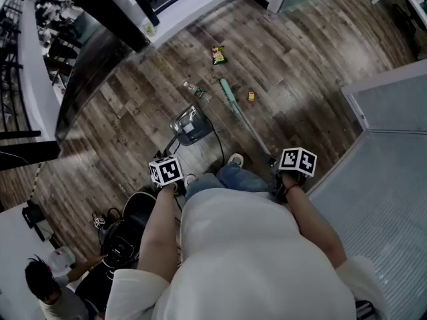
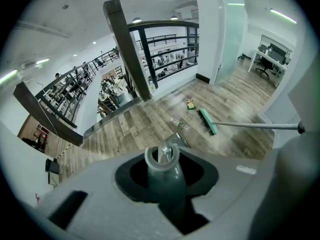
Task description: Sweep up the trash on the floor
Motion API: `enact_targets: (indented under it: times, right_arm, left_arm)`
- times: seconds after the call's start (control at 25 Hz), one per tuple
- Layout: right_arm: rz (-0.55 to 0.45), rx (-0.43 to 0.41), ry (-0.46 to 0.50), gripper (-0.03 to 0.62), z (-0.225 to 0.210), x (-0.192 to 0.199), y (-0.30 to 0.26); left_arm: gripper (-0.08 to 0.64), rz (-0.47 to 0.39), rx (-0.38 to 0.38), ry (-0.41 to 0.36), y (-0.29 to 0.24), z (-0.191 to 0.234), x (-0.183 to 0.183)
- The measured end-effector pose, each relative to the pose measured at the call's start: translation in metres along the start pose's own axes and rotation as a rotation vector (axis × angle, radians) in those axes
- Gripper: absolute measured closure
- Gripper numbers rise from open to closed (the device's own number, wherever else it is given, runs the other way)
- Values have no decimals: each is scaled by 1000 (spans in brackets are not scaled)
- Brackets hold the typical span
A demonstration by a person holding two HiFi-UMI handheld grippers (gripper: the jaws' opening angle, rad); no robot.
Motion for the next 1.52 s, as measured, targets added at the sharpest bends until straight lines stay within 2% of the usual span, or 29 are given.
enact_targets:
  times: [0.76,1.12,1.52]
  right_arm:
    - [18,-9,25,495,12,-32,3]
    - [6,15,22,495,42,-51,-10]
    - [3,26,26,495,97,-85,-31]
  left_arm:
    - [469,-18,-35,27,-7,-8,-39]
    - [469,-8,-20,31,-16,9,-63]
    - [469,8,-1,57,-38,43,-102]
Point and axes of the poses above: the fingertips, and each gripper's own axes: y backward along the fingers, z to its left, x out of its underside, the point moved 2 cm from there along y, backward along the fingers, and after that the axes turned 13 degrees about x, right-handed, at the moved point
